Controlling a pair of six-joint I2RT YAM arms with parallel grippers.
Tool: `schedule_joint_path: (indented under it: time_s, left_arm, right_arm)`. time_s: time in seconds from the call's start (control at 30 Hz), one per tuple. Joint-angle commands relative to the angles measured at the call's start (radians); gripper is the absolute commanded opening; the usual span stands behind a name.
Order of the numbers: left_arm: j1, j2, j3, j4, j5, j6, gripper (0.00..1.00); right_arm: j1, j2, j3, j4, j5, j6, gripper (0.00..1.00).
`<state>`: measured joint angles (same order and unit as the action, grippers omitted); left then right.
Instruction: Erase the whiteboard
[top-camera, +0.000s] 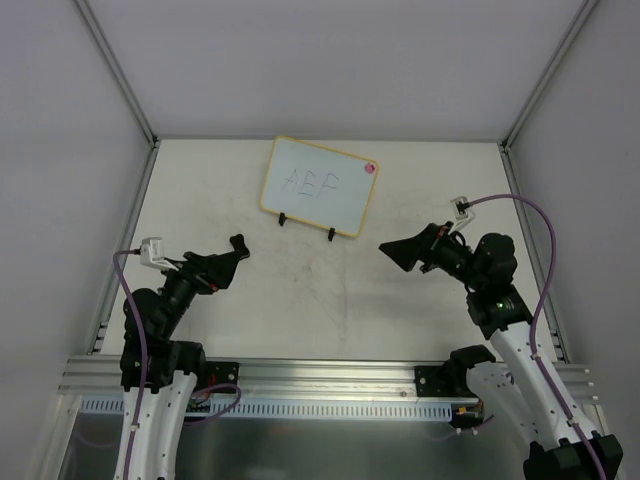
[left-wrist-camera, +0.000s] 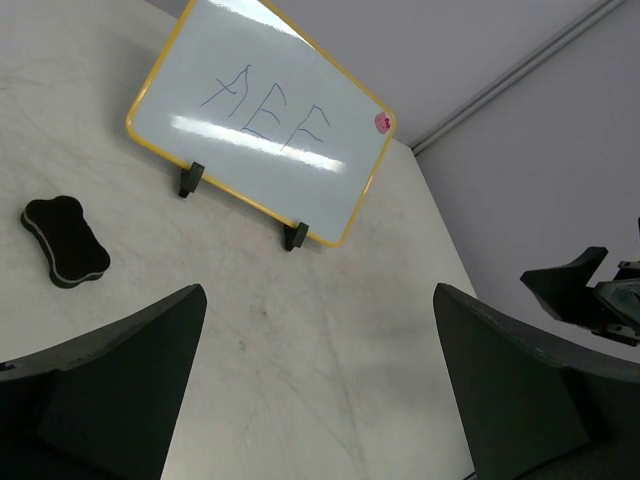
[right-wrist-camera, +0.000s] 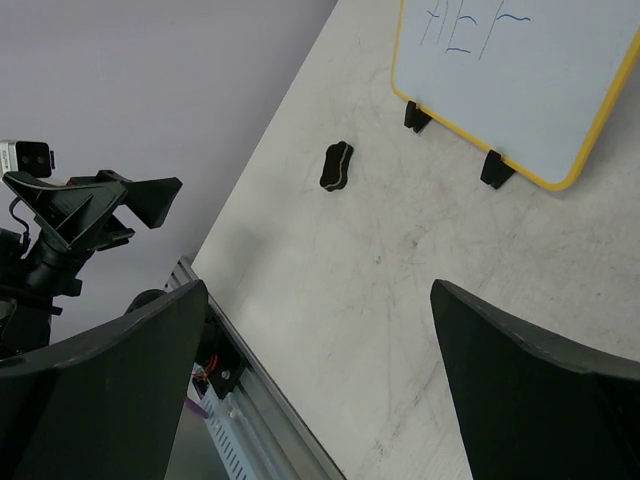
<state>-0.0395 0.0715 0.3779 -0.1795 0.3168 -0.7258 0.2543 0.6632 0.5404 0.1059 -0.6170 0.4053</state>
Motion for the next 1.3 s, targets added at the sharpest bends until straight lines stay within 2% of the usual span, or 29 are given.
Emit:
schedule_joint_path:
  time_s: [0.0, 0.13, 0.27, 0.3, 0.33, 0.37, 0.43, 0.5, 0.6, 0.67, 0.77, 0.97, 1.17, 1.27]
  left_arm:
    - [-0.002, 0.01, 0.053, 0.002, 0.007, 0.075, 0.99]
    - [-0.002, 0.068, 0.079, -0.041, -0.082, 0.083, 0.99]
    - [-0.002, 0.264, 0.165, -0.104, -0.111, 0.127, 0.99]
    - [-0.002, 0.372, 0.209, -0.119, -0.117, 0.132, 0.99]
    - [-0.002, 0.436, 0.237, -0.147, -0.102, 0.147, 0.99]
    - [-0.002, 0.562, 0.263, -0.161, -0.079, 0.16, 0.99]
    - [-0.002, 0.681, 0.347, -0.192, -0.036, 0.167, 0.99]
    - [-0.002, 0.79, 0.389, -0.204, -0.001, 0.161, 0.99]
    - [-0.002, 0.842, 0.412, -0.204, -0.089, 0.163, 0.99]
    - [-0.002, 0.86, 0.426, -0.204, -0.14, 0.189, 0.99]
    - [-0.002, 0.896, 0.447, -0.204, -0.205, 0.19, 0.99]
    - [-0.016, 1.036, 0.458, -0.204, -0.301, 0.158, 0.99]
    - [-0.04, 1.2, 0.515, -0.204, -0.297, 0.161, 0.96]
    - [-0.053, 1.255, 0.535, -0.202, -0.318, 0.167, 0.98]
  right_arm:
    - [0.008, -0.017, 0.015, 0.006, 0.003, -0.042, 0.99]
    - [0.011, 0.01, 0.024, -0.018, -0.001, -0.094, 0.99]
    - [0.011, 0.067, 0.026, 0.012, 0.026, -0.106, 0.99]
    - [0.01, 0.076, 0.017, 0.038, 0.036, -0.093, 0.99]
    - [0.01, 0.094, 0.004, 0.136, 0.045, -0.068, 0.99]
    - [0.008, 0.099, -0.055, 0.229, 0.03, -0.042, 0.99]
    - [0.01, 0.128, -0.103, 0.486, -0.006, 0.027, 0.99]
    - [0.008, 0.15, -0.097, 0.5, -0.016, 0.024, 0.99]
    - [-0.022, 0.231, -0.004, 0.359, -0.01, 0.009, 0.99]
    - [-0.047, 0.307, 0.012, 0.489, -0.125, 0.051, 0.97]
    - [-0.047, 0.314, -0.017, 0.587, -0.099, 0.063, 0.99]
    - [-0.047, 0.277, -0.008, 0.528, -0.035, -0.02, 0.99]
    - [-0.049, 0.297, -0.01, 0.56, -0.018, -0.051, 0.99]
    - [-0.049, 0.306, -0.017, 0.584, -0.021, -0.049, 0.99]
